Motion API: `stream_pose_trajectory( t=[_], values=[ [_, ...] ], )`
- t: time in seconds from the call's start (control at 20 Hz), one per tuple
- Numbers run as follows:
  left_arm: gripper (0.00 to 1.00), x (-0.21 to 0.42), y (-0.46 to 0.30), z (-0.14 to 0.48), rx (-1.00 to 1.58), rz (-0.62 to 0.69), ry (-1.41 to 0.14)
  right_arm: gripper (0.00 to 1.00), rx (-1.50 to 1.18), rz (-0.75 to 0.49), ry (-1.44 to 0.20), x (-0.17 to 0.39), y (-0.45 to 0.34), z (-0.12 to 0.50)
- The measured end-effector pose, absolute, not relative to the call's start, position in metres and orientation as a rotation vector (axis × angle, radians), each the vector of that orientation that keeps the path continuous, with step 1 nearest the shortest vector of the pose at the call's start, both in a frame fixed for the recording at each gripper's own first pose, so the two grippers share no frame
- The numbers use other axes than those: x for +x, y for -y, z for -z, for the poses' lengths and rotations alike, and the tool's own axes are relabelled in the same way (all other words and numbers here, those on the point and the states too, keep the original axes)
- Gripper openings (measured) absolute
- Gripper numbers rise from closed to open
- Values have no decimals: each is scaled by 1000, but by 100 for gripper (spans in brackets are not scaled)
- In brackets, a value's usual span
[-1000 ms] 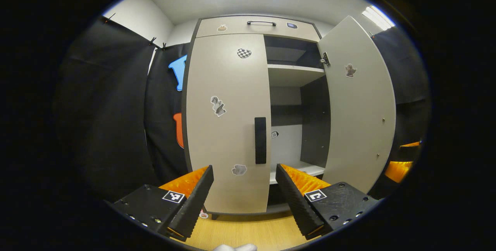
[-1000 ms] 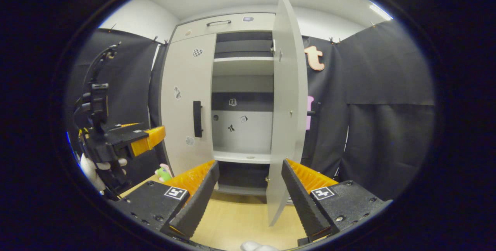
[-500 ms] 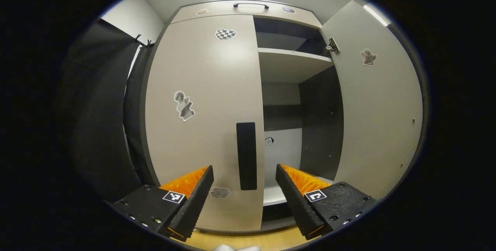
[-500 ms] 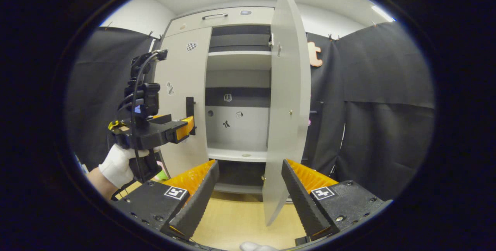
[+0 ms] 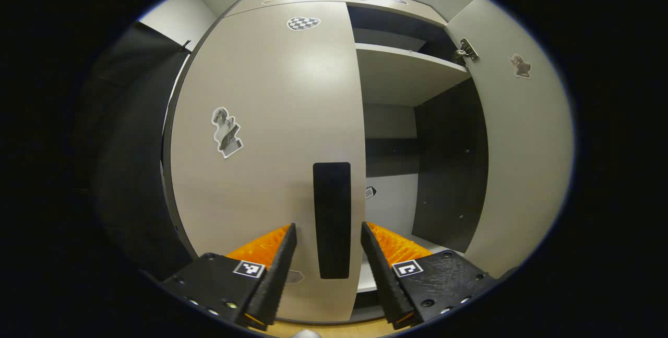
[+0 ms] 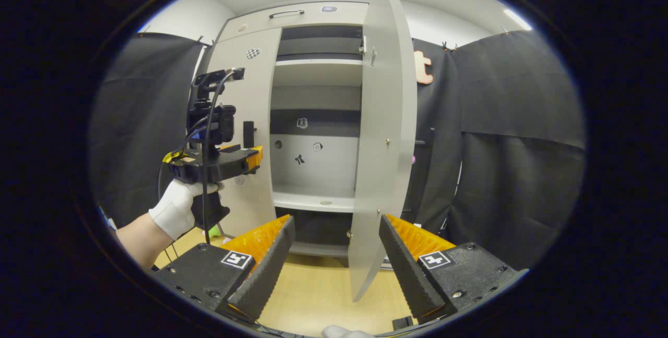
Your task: Open the right door of the double-door shoe cabinet with the right hand, and open the left door with the left hand.
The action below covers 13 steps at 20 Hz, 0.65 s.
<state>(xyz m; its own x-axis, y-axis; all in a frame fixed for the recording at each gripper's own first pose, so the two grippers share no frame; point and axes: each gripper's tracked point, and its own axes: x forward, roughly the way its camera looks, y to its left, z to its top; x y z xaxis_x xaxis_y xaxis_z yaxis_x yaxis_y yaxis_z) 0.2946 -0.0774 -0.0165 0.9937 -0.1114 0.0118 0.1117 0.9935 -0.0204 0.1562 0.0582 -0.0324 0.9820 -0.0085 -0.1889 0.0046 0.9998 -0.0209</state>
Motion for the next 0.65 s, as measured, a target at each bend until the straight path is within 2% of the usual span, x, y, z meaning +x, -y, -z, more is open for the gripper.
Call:
stream_pose_trajectory(
  t=[0.15, 0.2, 0.25, 0.3, 0.35, 0.45, 0.5, 0.55, 0.6, 0.65],
  values=[
    [62, 303, 75, 29, -15, 109, -32, 100, -38, -19, -198, 159, -61, 35],
    [59, 305, 76, 31, -28, 106, -42, 100, -33, -24, -197, 159, -62, 35],
    [52, 306, 79, 36, -33, 115, -59, 100, -27, -31, -199, 159, -62, 36],
    [51, 307, 85, 36, -45, 134, -64, 100, -23, -37, -204, 158, -63, 37],
    [39, 310, 86, 35, -52, 119, -57, 100, -19, -39, -207, 157, -62, 39],
    [22, 306, 85, 35, -28, 99, -61, 100, -15, -39, -207, 156, -60, 37],
    [37, 309, 84, 37, -26, 95, -59, 100, -14, -41, -201, 154, -59, 37],
    [24, 307, 83, 36, -26, 93, -58, 100, -13, -38, -193, 153, -57, 35],
    [23, 308, 84, 36, -31, 92, -56, 100, -13, -37, -188, 153, -56, 34],
    [18, 307, 83, 37, -41, 89, -58, 100, -11, -34, -186, 151, -54, 34]
  ],
)
